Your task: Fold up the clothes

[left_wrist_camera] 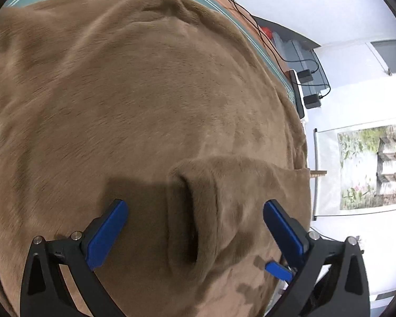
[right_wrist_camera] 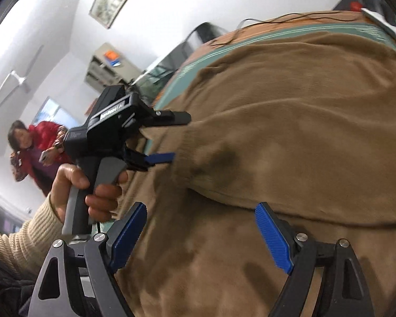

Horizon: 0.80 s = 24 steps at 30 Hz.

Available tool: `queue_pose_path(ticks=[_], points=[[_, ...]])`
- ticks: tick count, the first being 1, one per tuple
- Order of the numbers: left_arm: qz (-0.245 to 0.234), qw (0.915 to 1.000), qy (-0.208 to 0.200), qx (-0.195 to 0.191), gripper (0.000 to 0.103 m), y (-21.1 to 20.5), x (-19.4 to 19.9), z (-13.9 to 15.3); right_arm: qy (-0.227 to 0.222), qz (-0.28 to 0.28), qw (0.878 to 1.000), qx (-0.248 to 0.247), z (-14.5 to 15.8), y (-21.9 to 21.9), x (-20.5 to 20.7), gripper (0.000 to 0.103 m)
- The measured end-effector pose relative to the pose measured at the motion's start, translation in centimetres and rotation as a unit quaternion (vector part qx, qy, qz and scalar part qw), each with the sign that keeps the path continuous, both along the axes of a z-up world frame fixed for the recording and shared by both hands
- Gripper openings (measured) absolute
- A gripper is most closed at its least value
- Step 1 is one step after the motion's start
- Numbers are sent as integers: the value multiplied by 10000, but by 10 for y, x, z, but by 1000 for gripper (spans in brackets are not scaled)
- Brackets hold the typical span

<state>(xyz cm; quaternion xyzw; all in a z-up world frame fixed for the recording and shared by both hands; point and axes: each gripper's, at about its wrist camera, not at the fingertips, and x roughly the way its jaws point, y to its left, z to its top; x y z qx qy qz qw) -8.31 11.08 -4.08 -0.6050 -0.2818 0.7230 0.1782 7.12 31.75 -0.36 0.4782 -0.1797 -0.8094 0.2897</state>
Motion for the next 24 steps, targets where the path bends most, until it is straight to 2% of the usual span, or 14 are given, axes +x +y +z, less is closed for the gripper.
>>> queue_pose_path(ticks=[4,6,7,8,9,12,14,15,19,22,24], points=[[-174,9992,190,-298,102,15,-8,2,-101,-325,9993,130,-6,26,7,86],[-327,9989,246,-233,82,24,-9,6,-150,-480,9986,157,-8,35,10,86],[-423,9986,235,-228,59,29,-11,6,-158,-545,9981,254,-9,36,11,86],[-488,9983,211,-242,40,34,-12,7,-164,-608,9974,356,-9,38,11,86],[-552,9980,186,-255,33,38,-14,9,-128,-663,9964,516,-10,40,11,86],[-634,9972,353,-154,30,48,-25,26,67,-863,9898,1129,-5,47,16,86],[-643,9962,590,-20,30,51,-34,46,305,-1168,9779,1707,2,54,20,86],[-638,9944,844,62,30,52,-43,66,366,-1295,9723,1911,4,58,20,86],[-426,9864,1572,234,30,43,-72,127,512,-1863,9310,3097,11,76,20,86],[-173,9798,1993,-88,30,22,-92,159,462,-2143,9128,3445,8,88,17,86],[-140,9799,1955,-362,30,7,-104,159,421,-2338,9010,3630,6,96,10,86]])
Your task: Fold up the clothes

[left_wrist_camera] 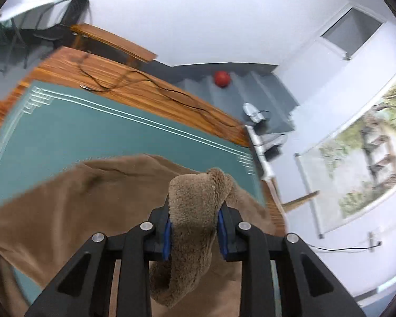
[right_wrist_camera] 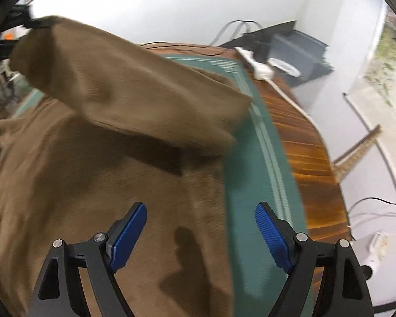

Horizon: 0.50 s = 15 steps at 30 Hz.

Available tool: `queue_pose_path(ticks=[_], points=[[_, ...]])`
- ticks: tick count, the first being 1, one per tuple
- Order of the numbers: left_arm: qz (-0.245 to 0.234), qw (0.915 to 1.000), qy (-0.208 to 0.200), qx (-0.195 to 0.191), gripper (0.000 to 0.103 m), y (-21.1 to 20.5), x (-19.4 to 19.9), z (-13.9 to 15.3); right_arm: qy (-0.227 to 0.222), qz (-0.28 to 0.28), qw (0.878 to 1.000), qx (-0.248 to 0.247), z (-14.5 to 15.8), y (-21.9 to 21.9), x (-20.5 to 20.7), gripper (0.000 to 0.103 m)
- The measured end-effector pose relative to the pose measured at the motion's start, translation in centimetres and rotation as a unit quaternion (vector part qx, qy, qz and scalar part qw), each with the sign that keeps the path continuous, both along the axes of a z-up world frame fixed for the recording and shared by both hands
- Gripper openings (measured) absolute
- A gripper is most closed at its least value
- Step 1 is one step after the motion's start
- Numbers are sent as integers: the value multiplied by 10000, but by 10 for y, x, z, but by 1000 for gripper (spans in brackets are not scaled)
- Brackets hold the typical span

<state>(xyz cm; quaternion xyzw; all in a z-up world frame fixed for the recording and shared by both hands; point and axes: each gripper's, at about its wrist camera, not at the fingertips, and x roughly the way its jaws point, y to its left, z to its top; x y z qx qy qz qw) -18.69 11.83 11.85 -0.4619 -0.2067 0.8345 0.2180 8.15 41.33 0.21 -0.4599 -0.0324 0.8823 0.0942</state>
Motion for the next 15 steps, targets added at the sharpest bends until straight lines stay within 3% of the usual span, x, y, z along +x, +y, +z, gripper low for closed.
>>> queue_pose_path(ticks=[6,9,11,13,15], points=[[156,9935,-661,-918,31,-18,-16,-62,58,-113,9999,6,-7,8,-39,86],[276,9895,-1001,-1007,36,-25,-20,-94,-65,148,9997,187,-15,-1,-62,86],[374,9862,-1064,-1216,43,-28,-20,-105,-214,113,9992,322,-23,1,-72,86],[502,9809,-1078,-1537,61,-33,-22,-113,-328,-182,9985,408,-30,14,-76,86],[581,9775,-1105,-1703,66,-38,-23,-119,-331,-461,9982,201,-32,33,-71,87]])
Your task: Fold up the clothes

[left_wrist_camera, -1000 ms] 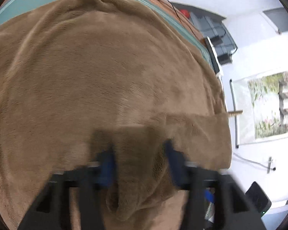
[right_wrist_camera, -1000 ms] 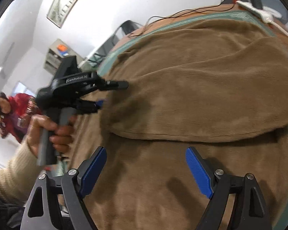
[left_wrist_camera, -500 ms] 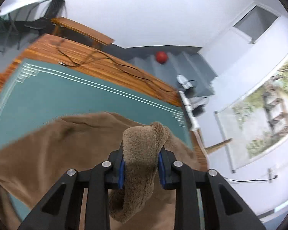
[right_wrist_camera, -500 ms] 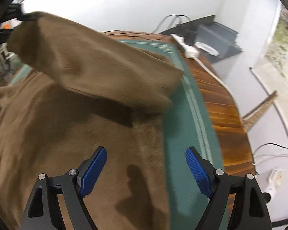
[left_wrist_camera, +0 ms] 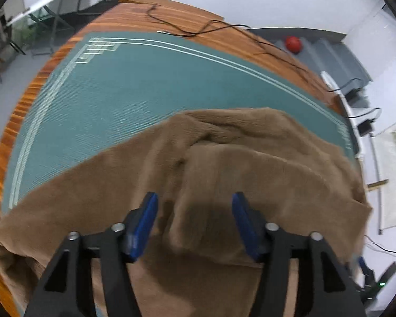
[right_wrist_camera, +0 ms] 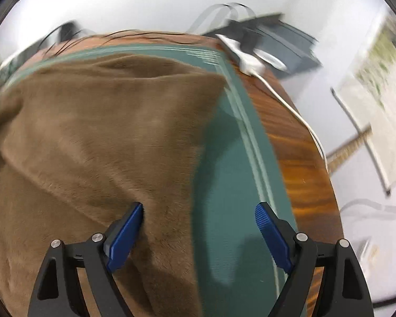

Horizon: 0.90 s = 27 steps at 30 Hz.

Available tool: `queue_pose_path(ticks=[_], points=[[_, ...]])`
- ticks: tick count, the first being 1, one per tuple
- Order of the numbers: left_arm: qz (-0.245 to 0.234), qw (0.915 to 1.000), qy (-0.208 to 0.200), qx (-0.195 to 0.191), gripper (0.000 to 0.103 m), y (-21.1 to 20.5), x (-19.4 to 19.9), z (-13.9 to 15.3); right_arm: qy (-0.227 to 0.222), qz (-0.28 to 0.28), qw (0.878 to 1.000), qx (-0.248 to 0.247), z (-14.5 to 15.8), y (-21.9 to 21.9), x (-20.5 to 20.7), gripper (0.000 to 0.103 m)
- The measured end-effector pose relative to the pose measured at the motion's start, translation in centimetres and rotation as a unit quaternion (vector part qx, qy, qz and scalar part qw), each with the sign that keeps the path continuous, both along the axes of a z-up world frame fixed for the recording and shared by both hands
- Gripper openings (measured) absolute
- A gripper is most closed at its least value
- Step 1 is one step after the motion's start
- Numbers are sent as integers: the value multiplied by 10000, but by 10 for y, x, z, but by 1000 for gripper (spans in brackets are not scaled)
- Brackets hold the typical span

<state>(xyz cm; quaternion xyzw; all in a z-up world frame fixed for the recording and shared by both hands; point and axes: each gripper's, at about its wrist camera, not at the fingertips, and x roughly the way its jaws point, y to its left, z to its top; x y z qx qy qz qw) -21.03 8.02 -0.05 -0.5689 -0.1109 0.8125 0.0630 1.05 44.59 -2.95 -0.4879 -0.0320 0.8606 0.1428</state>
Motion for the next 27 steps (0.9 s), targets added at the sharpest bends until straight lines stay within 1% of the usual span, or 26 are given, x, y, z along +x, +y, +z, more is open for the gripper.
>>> queue_pose_path(ticks=[2,6,9,12,14,15,18,23,26,27], points=[[35,10000,-39,-3,71,-6,0,-5,32,-179,9998,-90,-1,11,4,90],[43,9999,-122,55,75,-15,5,-14,105,-180,9997,136,8,3,7,90],[37,9994,-265,197,77,-16,11,-19,339,155,9992,174,21,-14,18,90],[77,9985,-337,413,78,-17,18,-24,469,735,9959,240,29,-35,27,90],[114,9980,-343,518,78,-17,20,-25,436,1176,9894,735,26,-54,32,90],[134,9978,-339,558,78,-18,20,-26,442,1345,9859,895,23,-59,33,90],[185,9965,-385,724,79,-20,22,-29,410,1634,9796,1096,17,-70,36,90],[419,9931,-451,998,79,-29,31,-26,561,1726,9787,957,14,-70,29,90],[551,9907,-457,1156,79,-38,41,-24,670,1861,9758,937,15,-74,23,90],[604,9894,-472,1230,79,-40,44,-24,687,1889,9743,1015,14,-76,19,89]])
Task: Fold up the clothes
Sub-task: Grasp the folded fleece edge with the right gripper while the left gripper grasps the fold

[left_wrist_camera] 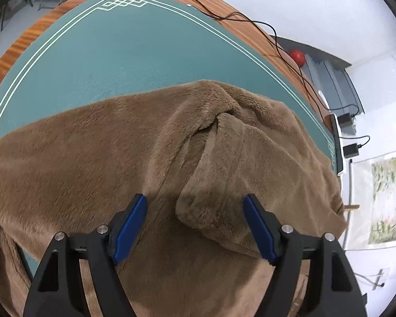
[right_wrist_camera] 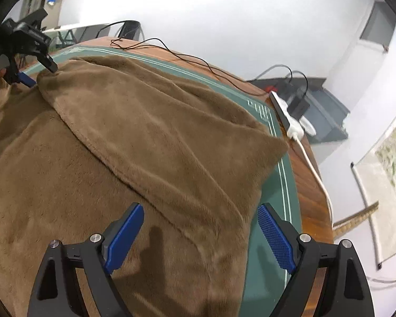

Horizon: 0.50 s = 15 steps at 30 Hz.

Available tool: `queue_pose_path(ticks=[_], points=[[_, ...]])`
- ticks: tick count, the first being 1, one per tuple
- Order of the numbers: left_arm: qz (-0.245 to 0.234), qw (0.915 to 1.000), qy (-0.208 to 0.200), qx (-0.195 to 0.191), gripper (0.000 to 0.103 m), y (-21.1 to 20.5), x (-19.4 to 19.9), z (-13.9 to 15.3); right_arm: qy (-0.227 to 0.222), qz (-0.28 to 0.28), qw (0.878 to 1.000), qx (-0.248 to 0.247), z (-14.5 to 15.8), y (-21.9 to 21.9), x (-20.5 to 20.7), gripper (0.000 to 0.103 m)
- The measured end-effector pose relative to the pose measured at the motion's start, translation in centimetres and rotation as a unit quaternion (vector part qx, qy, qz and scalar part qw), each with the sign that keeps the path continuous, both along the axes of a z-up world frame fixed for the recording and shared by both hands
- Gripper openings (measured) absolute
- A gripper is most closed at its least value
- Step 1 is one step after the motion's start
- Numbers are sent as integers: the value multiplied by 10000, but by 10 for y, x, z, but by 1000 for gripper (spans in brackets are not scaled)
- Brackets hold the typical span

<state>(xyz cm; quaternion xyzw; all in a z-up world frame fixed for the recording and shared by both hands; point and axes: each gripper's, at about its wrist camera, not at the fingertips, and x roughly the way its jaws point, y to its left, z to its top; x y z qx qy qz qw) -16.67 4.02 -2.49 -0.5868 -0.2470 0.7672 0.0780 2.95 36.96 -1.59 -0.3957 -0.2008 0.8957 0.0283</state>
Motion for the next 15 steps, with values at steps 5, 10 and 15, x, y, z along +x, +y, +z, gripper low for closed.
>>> queue_pose_path(ticks=[5,10,15], points=[[126,9989,-103,437,80,-5,13,-1,-113,-492,9984,-238,-9,19,-20,42],[218,9946,-308,965,81,1,10,-12,-176,-900,9930,-743,-8,44,-22,31],[538,9944,-199,884,81,14,-2,-12,160,-1161,9908,-671,5,51,-14,19]])
